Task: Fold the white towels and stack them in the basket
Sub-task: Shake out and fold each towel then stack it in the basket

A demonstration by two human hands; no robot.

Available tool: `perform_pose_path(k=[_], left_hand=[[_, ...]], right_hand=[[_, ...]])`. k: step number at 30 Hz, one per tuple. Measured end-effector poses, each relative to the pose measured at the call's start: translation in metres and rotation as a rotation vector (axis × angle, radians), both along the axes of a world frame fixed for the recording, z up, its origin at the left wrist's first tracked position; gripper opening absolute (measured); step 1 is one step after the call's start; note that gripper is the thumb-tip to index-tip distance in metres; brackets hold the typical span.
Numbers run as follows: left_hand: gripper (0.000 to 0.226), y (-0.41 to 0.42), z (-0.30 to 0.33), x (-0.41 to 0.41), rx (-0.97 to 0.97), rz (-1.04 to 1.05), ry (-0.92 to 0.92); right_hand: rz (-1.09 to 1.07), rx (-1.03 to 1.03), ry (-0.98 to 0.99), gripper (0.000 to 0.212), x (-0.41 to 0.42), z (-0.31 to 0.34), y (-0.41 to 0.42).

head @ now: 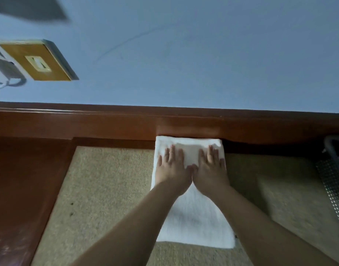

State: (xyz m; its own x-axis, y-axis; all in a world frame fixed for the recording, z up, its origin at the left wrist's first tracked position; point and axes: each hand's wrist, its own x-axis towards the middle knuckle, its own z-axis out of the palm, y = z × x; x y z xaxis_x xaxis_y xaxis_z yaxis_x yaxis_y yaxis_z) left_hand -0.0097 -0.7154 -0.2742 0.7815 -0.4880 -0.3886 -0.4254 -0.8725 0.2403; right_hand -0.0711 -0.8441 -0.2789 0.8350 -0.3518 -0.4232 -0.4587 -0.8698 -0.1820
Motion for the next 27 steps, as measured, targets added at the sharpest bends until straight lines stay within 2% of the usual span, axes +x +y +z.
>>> perform_pose_path(k=[2,5,12,18,21,24,27], left_hand=[[0.069,0.017,0.004,-0.034,-0.021,0.031,-0.014],[0.066,0.047,-0.014,-0.075,-0.062,0.062,-0.049],[0.066,0.045,-0.055,-0.074,-0.106,0.079,-0.148],[0.066,0.046,-0.044,-0.078,-0.078,0.110,-0.089],[0.067,0.054,-0.037,-0.113,-0.123,0.127,-0.075],[0.066,0.066,-0.052,-0.144,-0.165,0.101,-0.120],[0.066,0.063,-0.064,-0.135,-0.136,0.128,-0.133]], right_hand=[[0.026,0.006,-0.027,0.065,-0.031,0.011,0.027],[0.038,0.010,-0.078,0.066,-0.080,-0.009,0.052],[0.066,-0.138,-0.280,0.062,-0.092,-0.055,0.046],[0.021,-0.072,-0.241,0.062,-0.099,-0.051,0.052],[0.010,-0.116,-0.241,0.063,-0.133,-0.046,0.072],[0.026,-0.103,-0.311,0.062,-0.157,-0.051,0.078],[0.041,-0.106,-0.310,0.062,-0.146,-0.060,0.071]])
